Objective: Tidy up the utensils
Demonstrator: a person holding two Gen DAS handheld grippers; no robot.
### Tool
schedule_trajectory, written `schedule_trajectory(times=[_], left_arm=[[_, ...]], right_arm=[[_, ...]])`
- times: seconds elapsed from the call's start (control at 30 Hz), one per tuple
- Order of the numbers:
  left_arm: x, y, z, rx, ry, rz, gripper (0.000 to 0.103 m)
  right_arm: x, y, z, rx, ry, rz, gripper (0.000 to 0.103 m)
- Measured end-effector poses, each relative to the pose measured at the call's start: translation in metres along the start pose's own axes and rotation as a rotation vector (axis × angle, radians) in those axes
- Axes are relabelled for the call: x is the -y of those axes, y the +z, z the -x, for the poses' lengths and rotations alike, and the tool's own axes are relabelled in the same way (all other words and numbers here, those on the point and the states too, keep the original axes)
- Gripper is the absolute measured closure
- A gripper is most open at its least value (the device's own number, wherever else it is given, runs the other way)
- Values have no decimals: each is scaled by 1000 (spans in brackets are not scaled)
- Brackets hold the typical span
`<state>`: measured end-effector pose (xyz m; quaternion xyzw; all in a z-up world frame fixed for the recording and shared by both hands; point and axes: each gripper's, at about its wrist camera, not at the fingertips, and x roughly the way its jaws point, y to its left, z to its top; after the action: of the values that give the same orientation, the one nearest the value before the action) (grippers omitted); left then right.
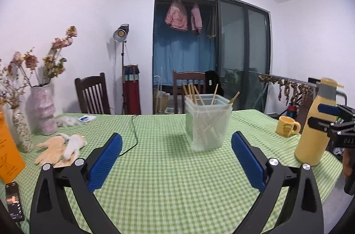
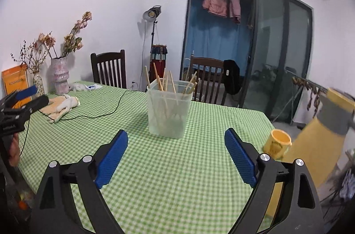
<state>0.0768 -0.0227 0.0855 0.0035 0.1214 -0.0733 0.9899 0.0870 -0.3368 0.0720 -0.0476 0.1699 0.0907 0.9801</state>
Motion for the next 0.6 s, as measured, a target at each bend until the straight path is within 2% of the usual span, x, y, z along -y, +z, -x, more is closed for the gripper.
schedule_trajectory(times=[0.1, 0.2, 0.27, 0.4, 0.43, 0.5, 0.6], left_arm=[[0, -16, 10, -19, 29, -16, 7], [-1, -30, 25, -13, 99, -31, 7], [-2, -37, 36, 3, 144, -10, 7], [-6, -45, 56, -12, 145, 64, 7], [-6, -45, 60, -12, 146, 72, 7], [-3, -47, 69, -7, 165, 74, 7], [2, -52, 81, 1, 192, 44, 7]], right_arm=[[-8, -12, 7, 11, 18, -34, 16], [-24, -23, 12, 10, -12, -18, 16], [-36, -31, 17, 11, -3, -22, 16], [-57, -48, 24, 16, 3, -50, 16], [-61, -54, 25, 9, 31, -75, 16], [-67, -63, 26, -12, 63, -92, 16], [-76, -72, 31, -38, 39, -97, 16]])
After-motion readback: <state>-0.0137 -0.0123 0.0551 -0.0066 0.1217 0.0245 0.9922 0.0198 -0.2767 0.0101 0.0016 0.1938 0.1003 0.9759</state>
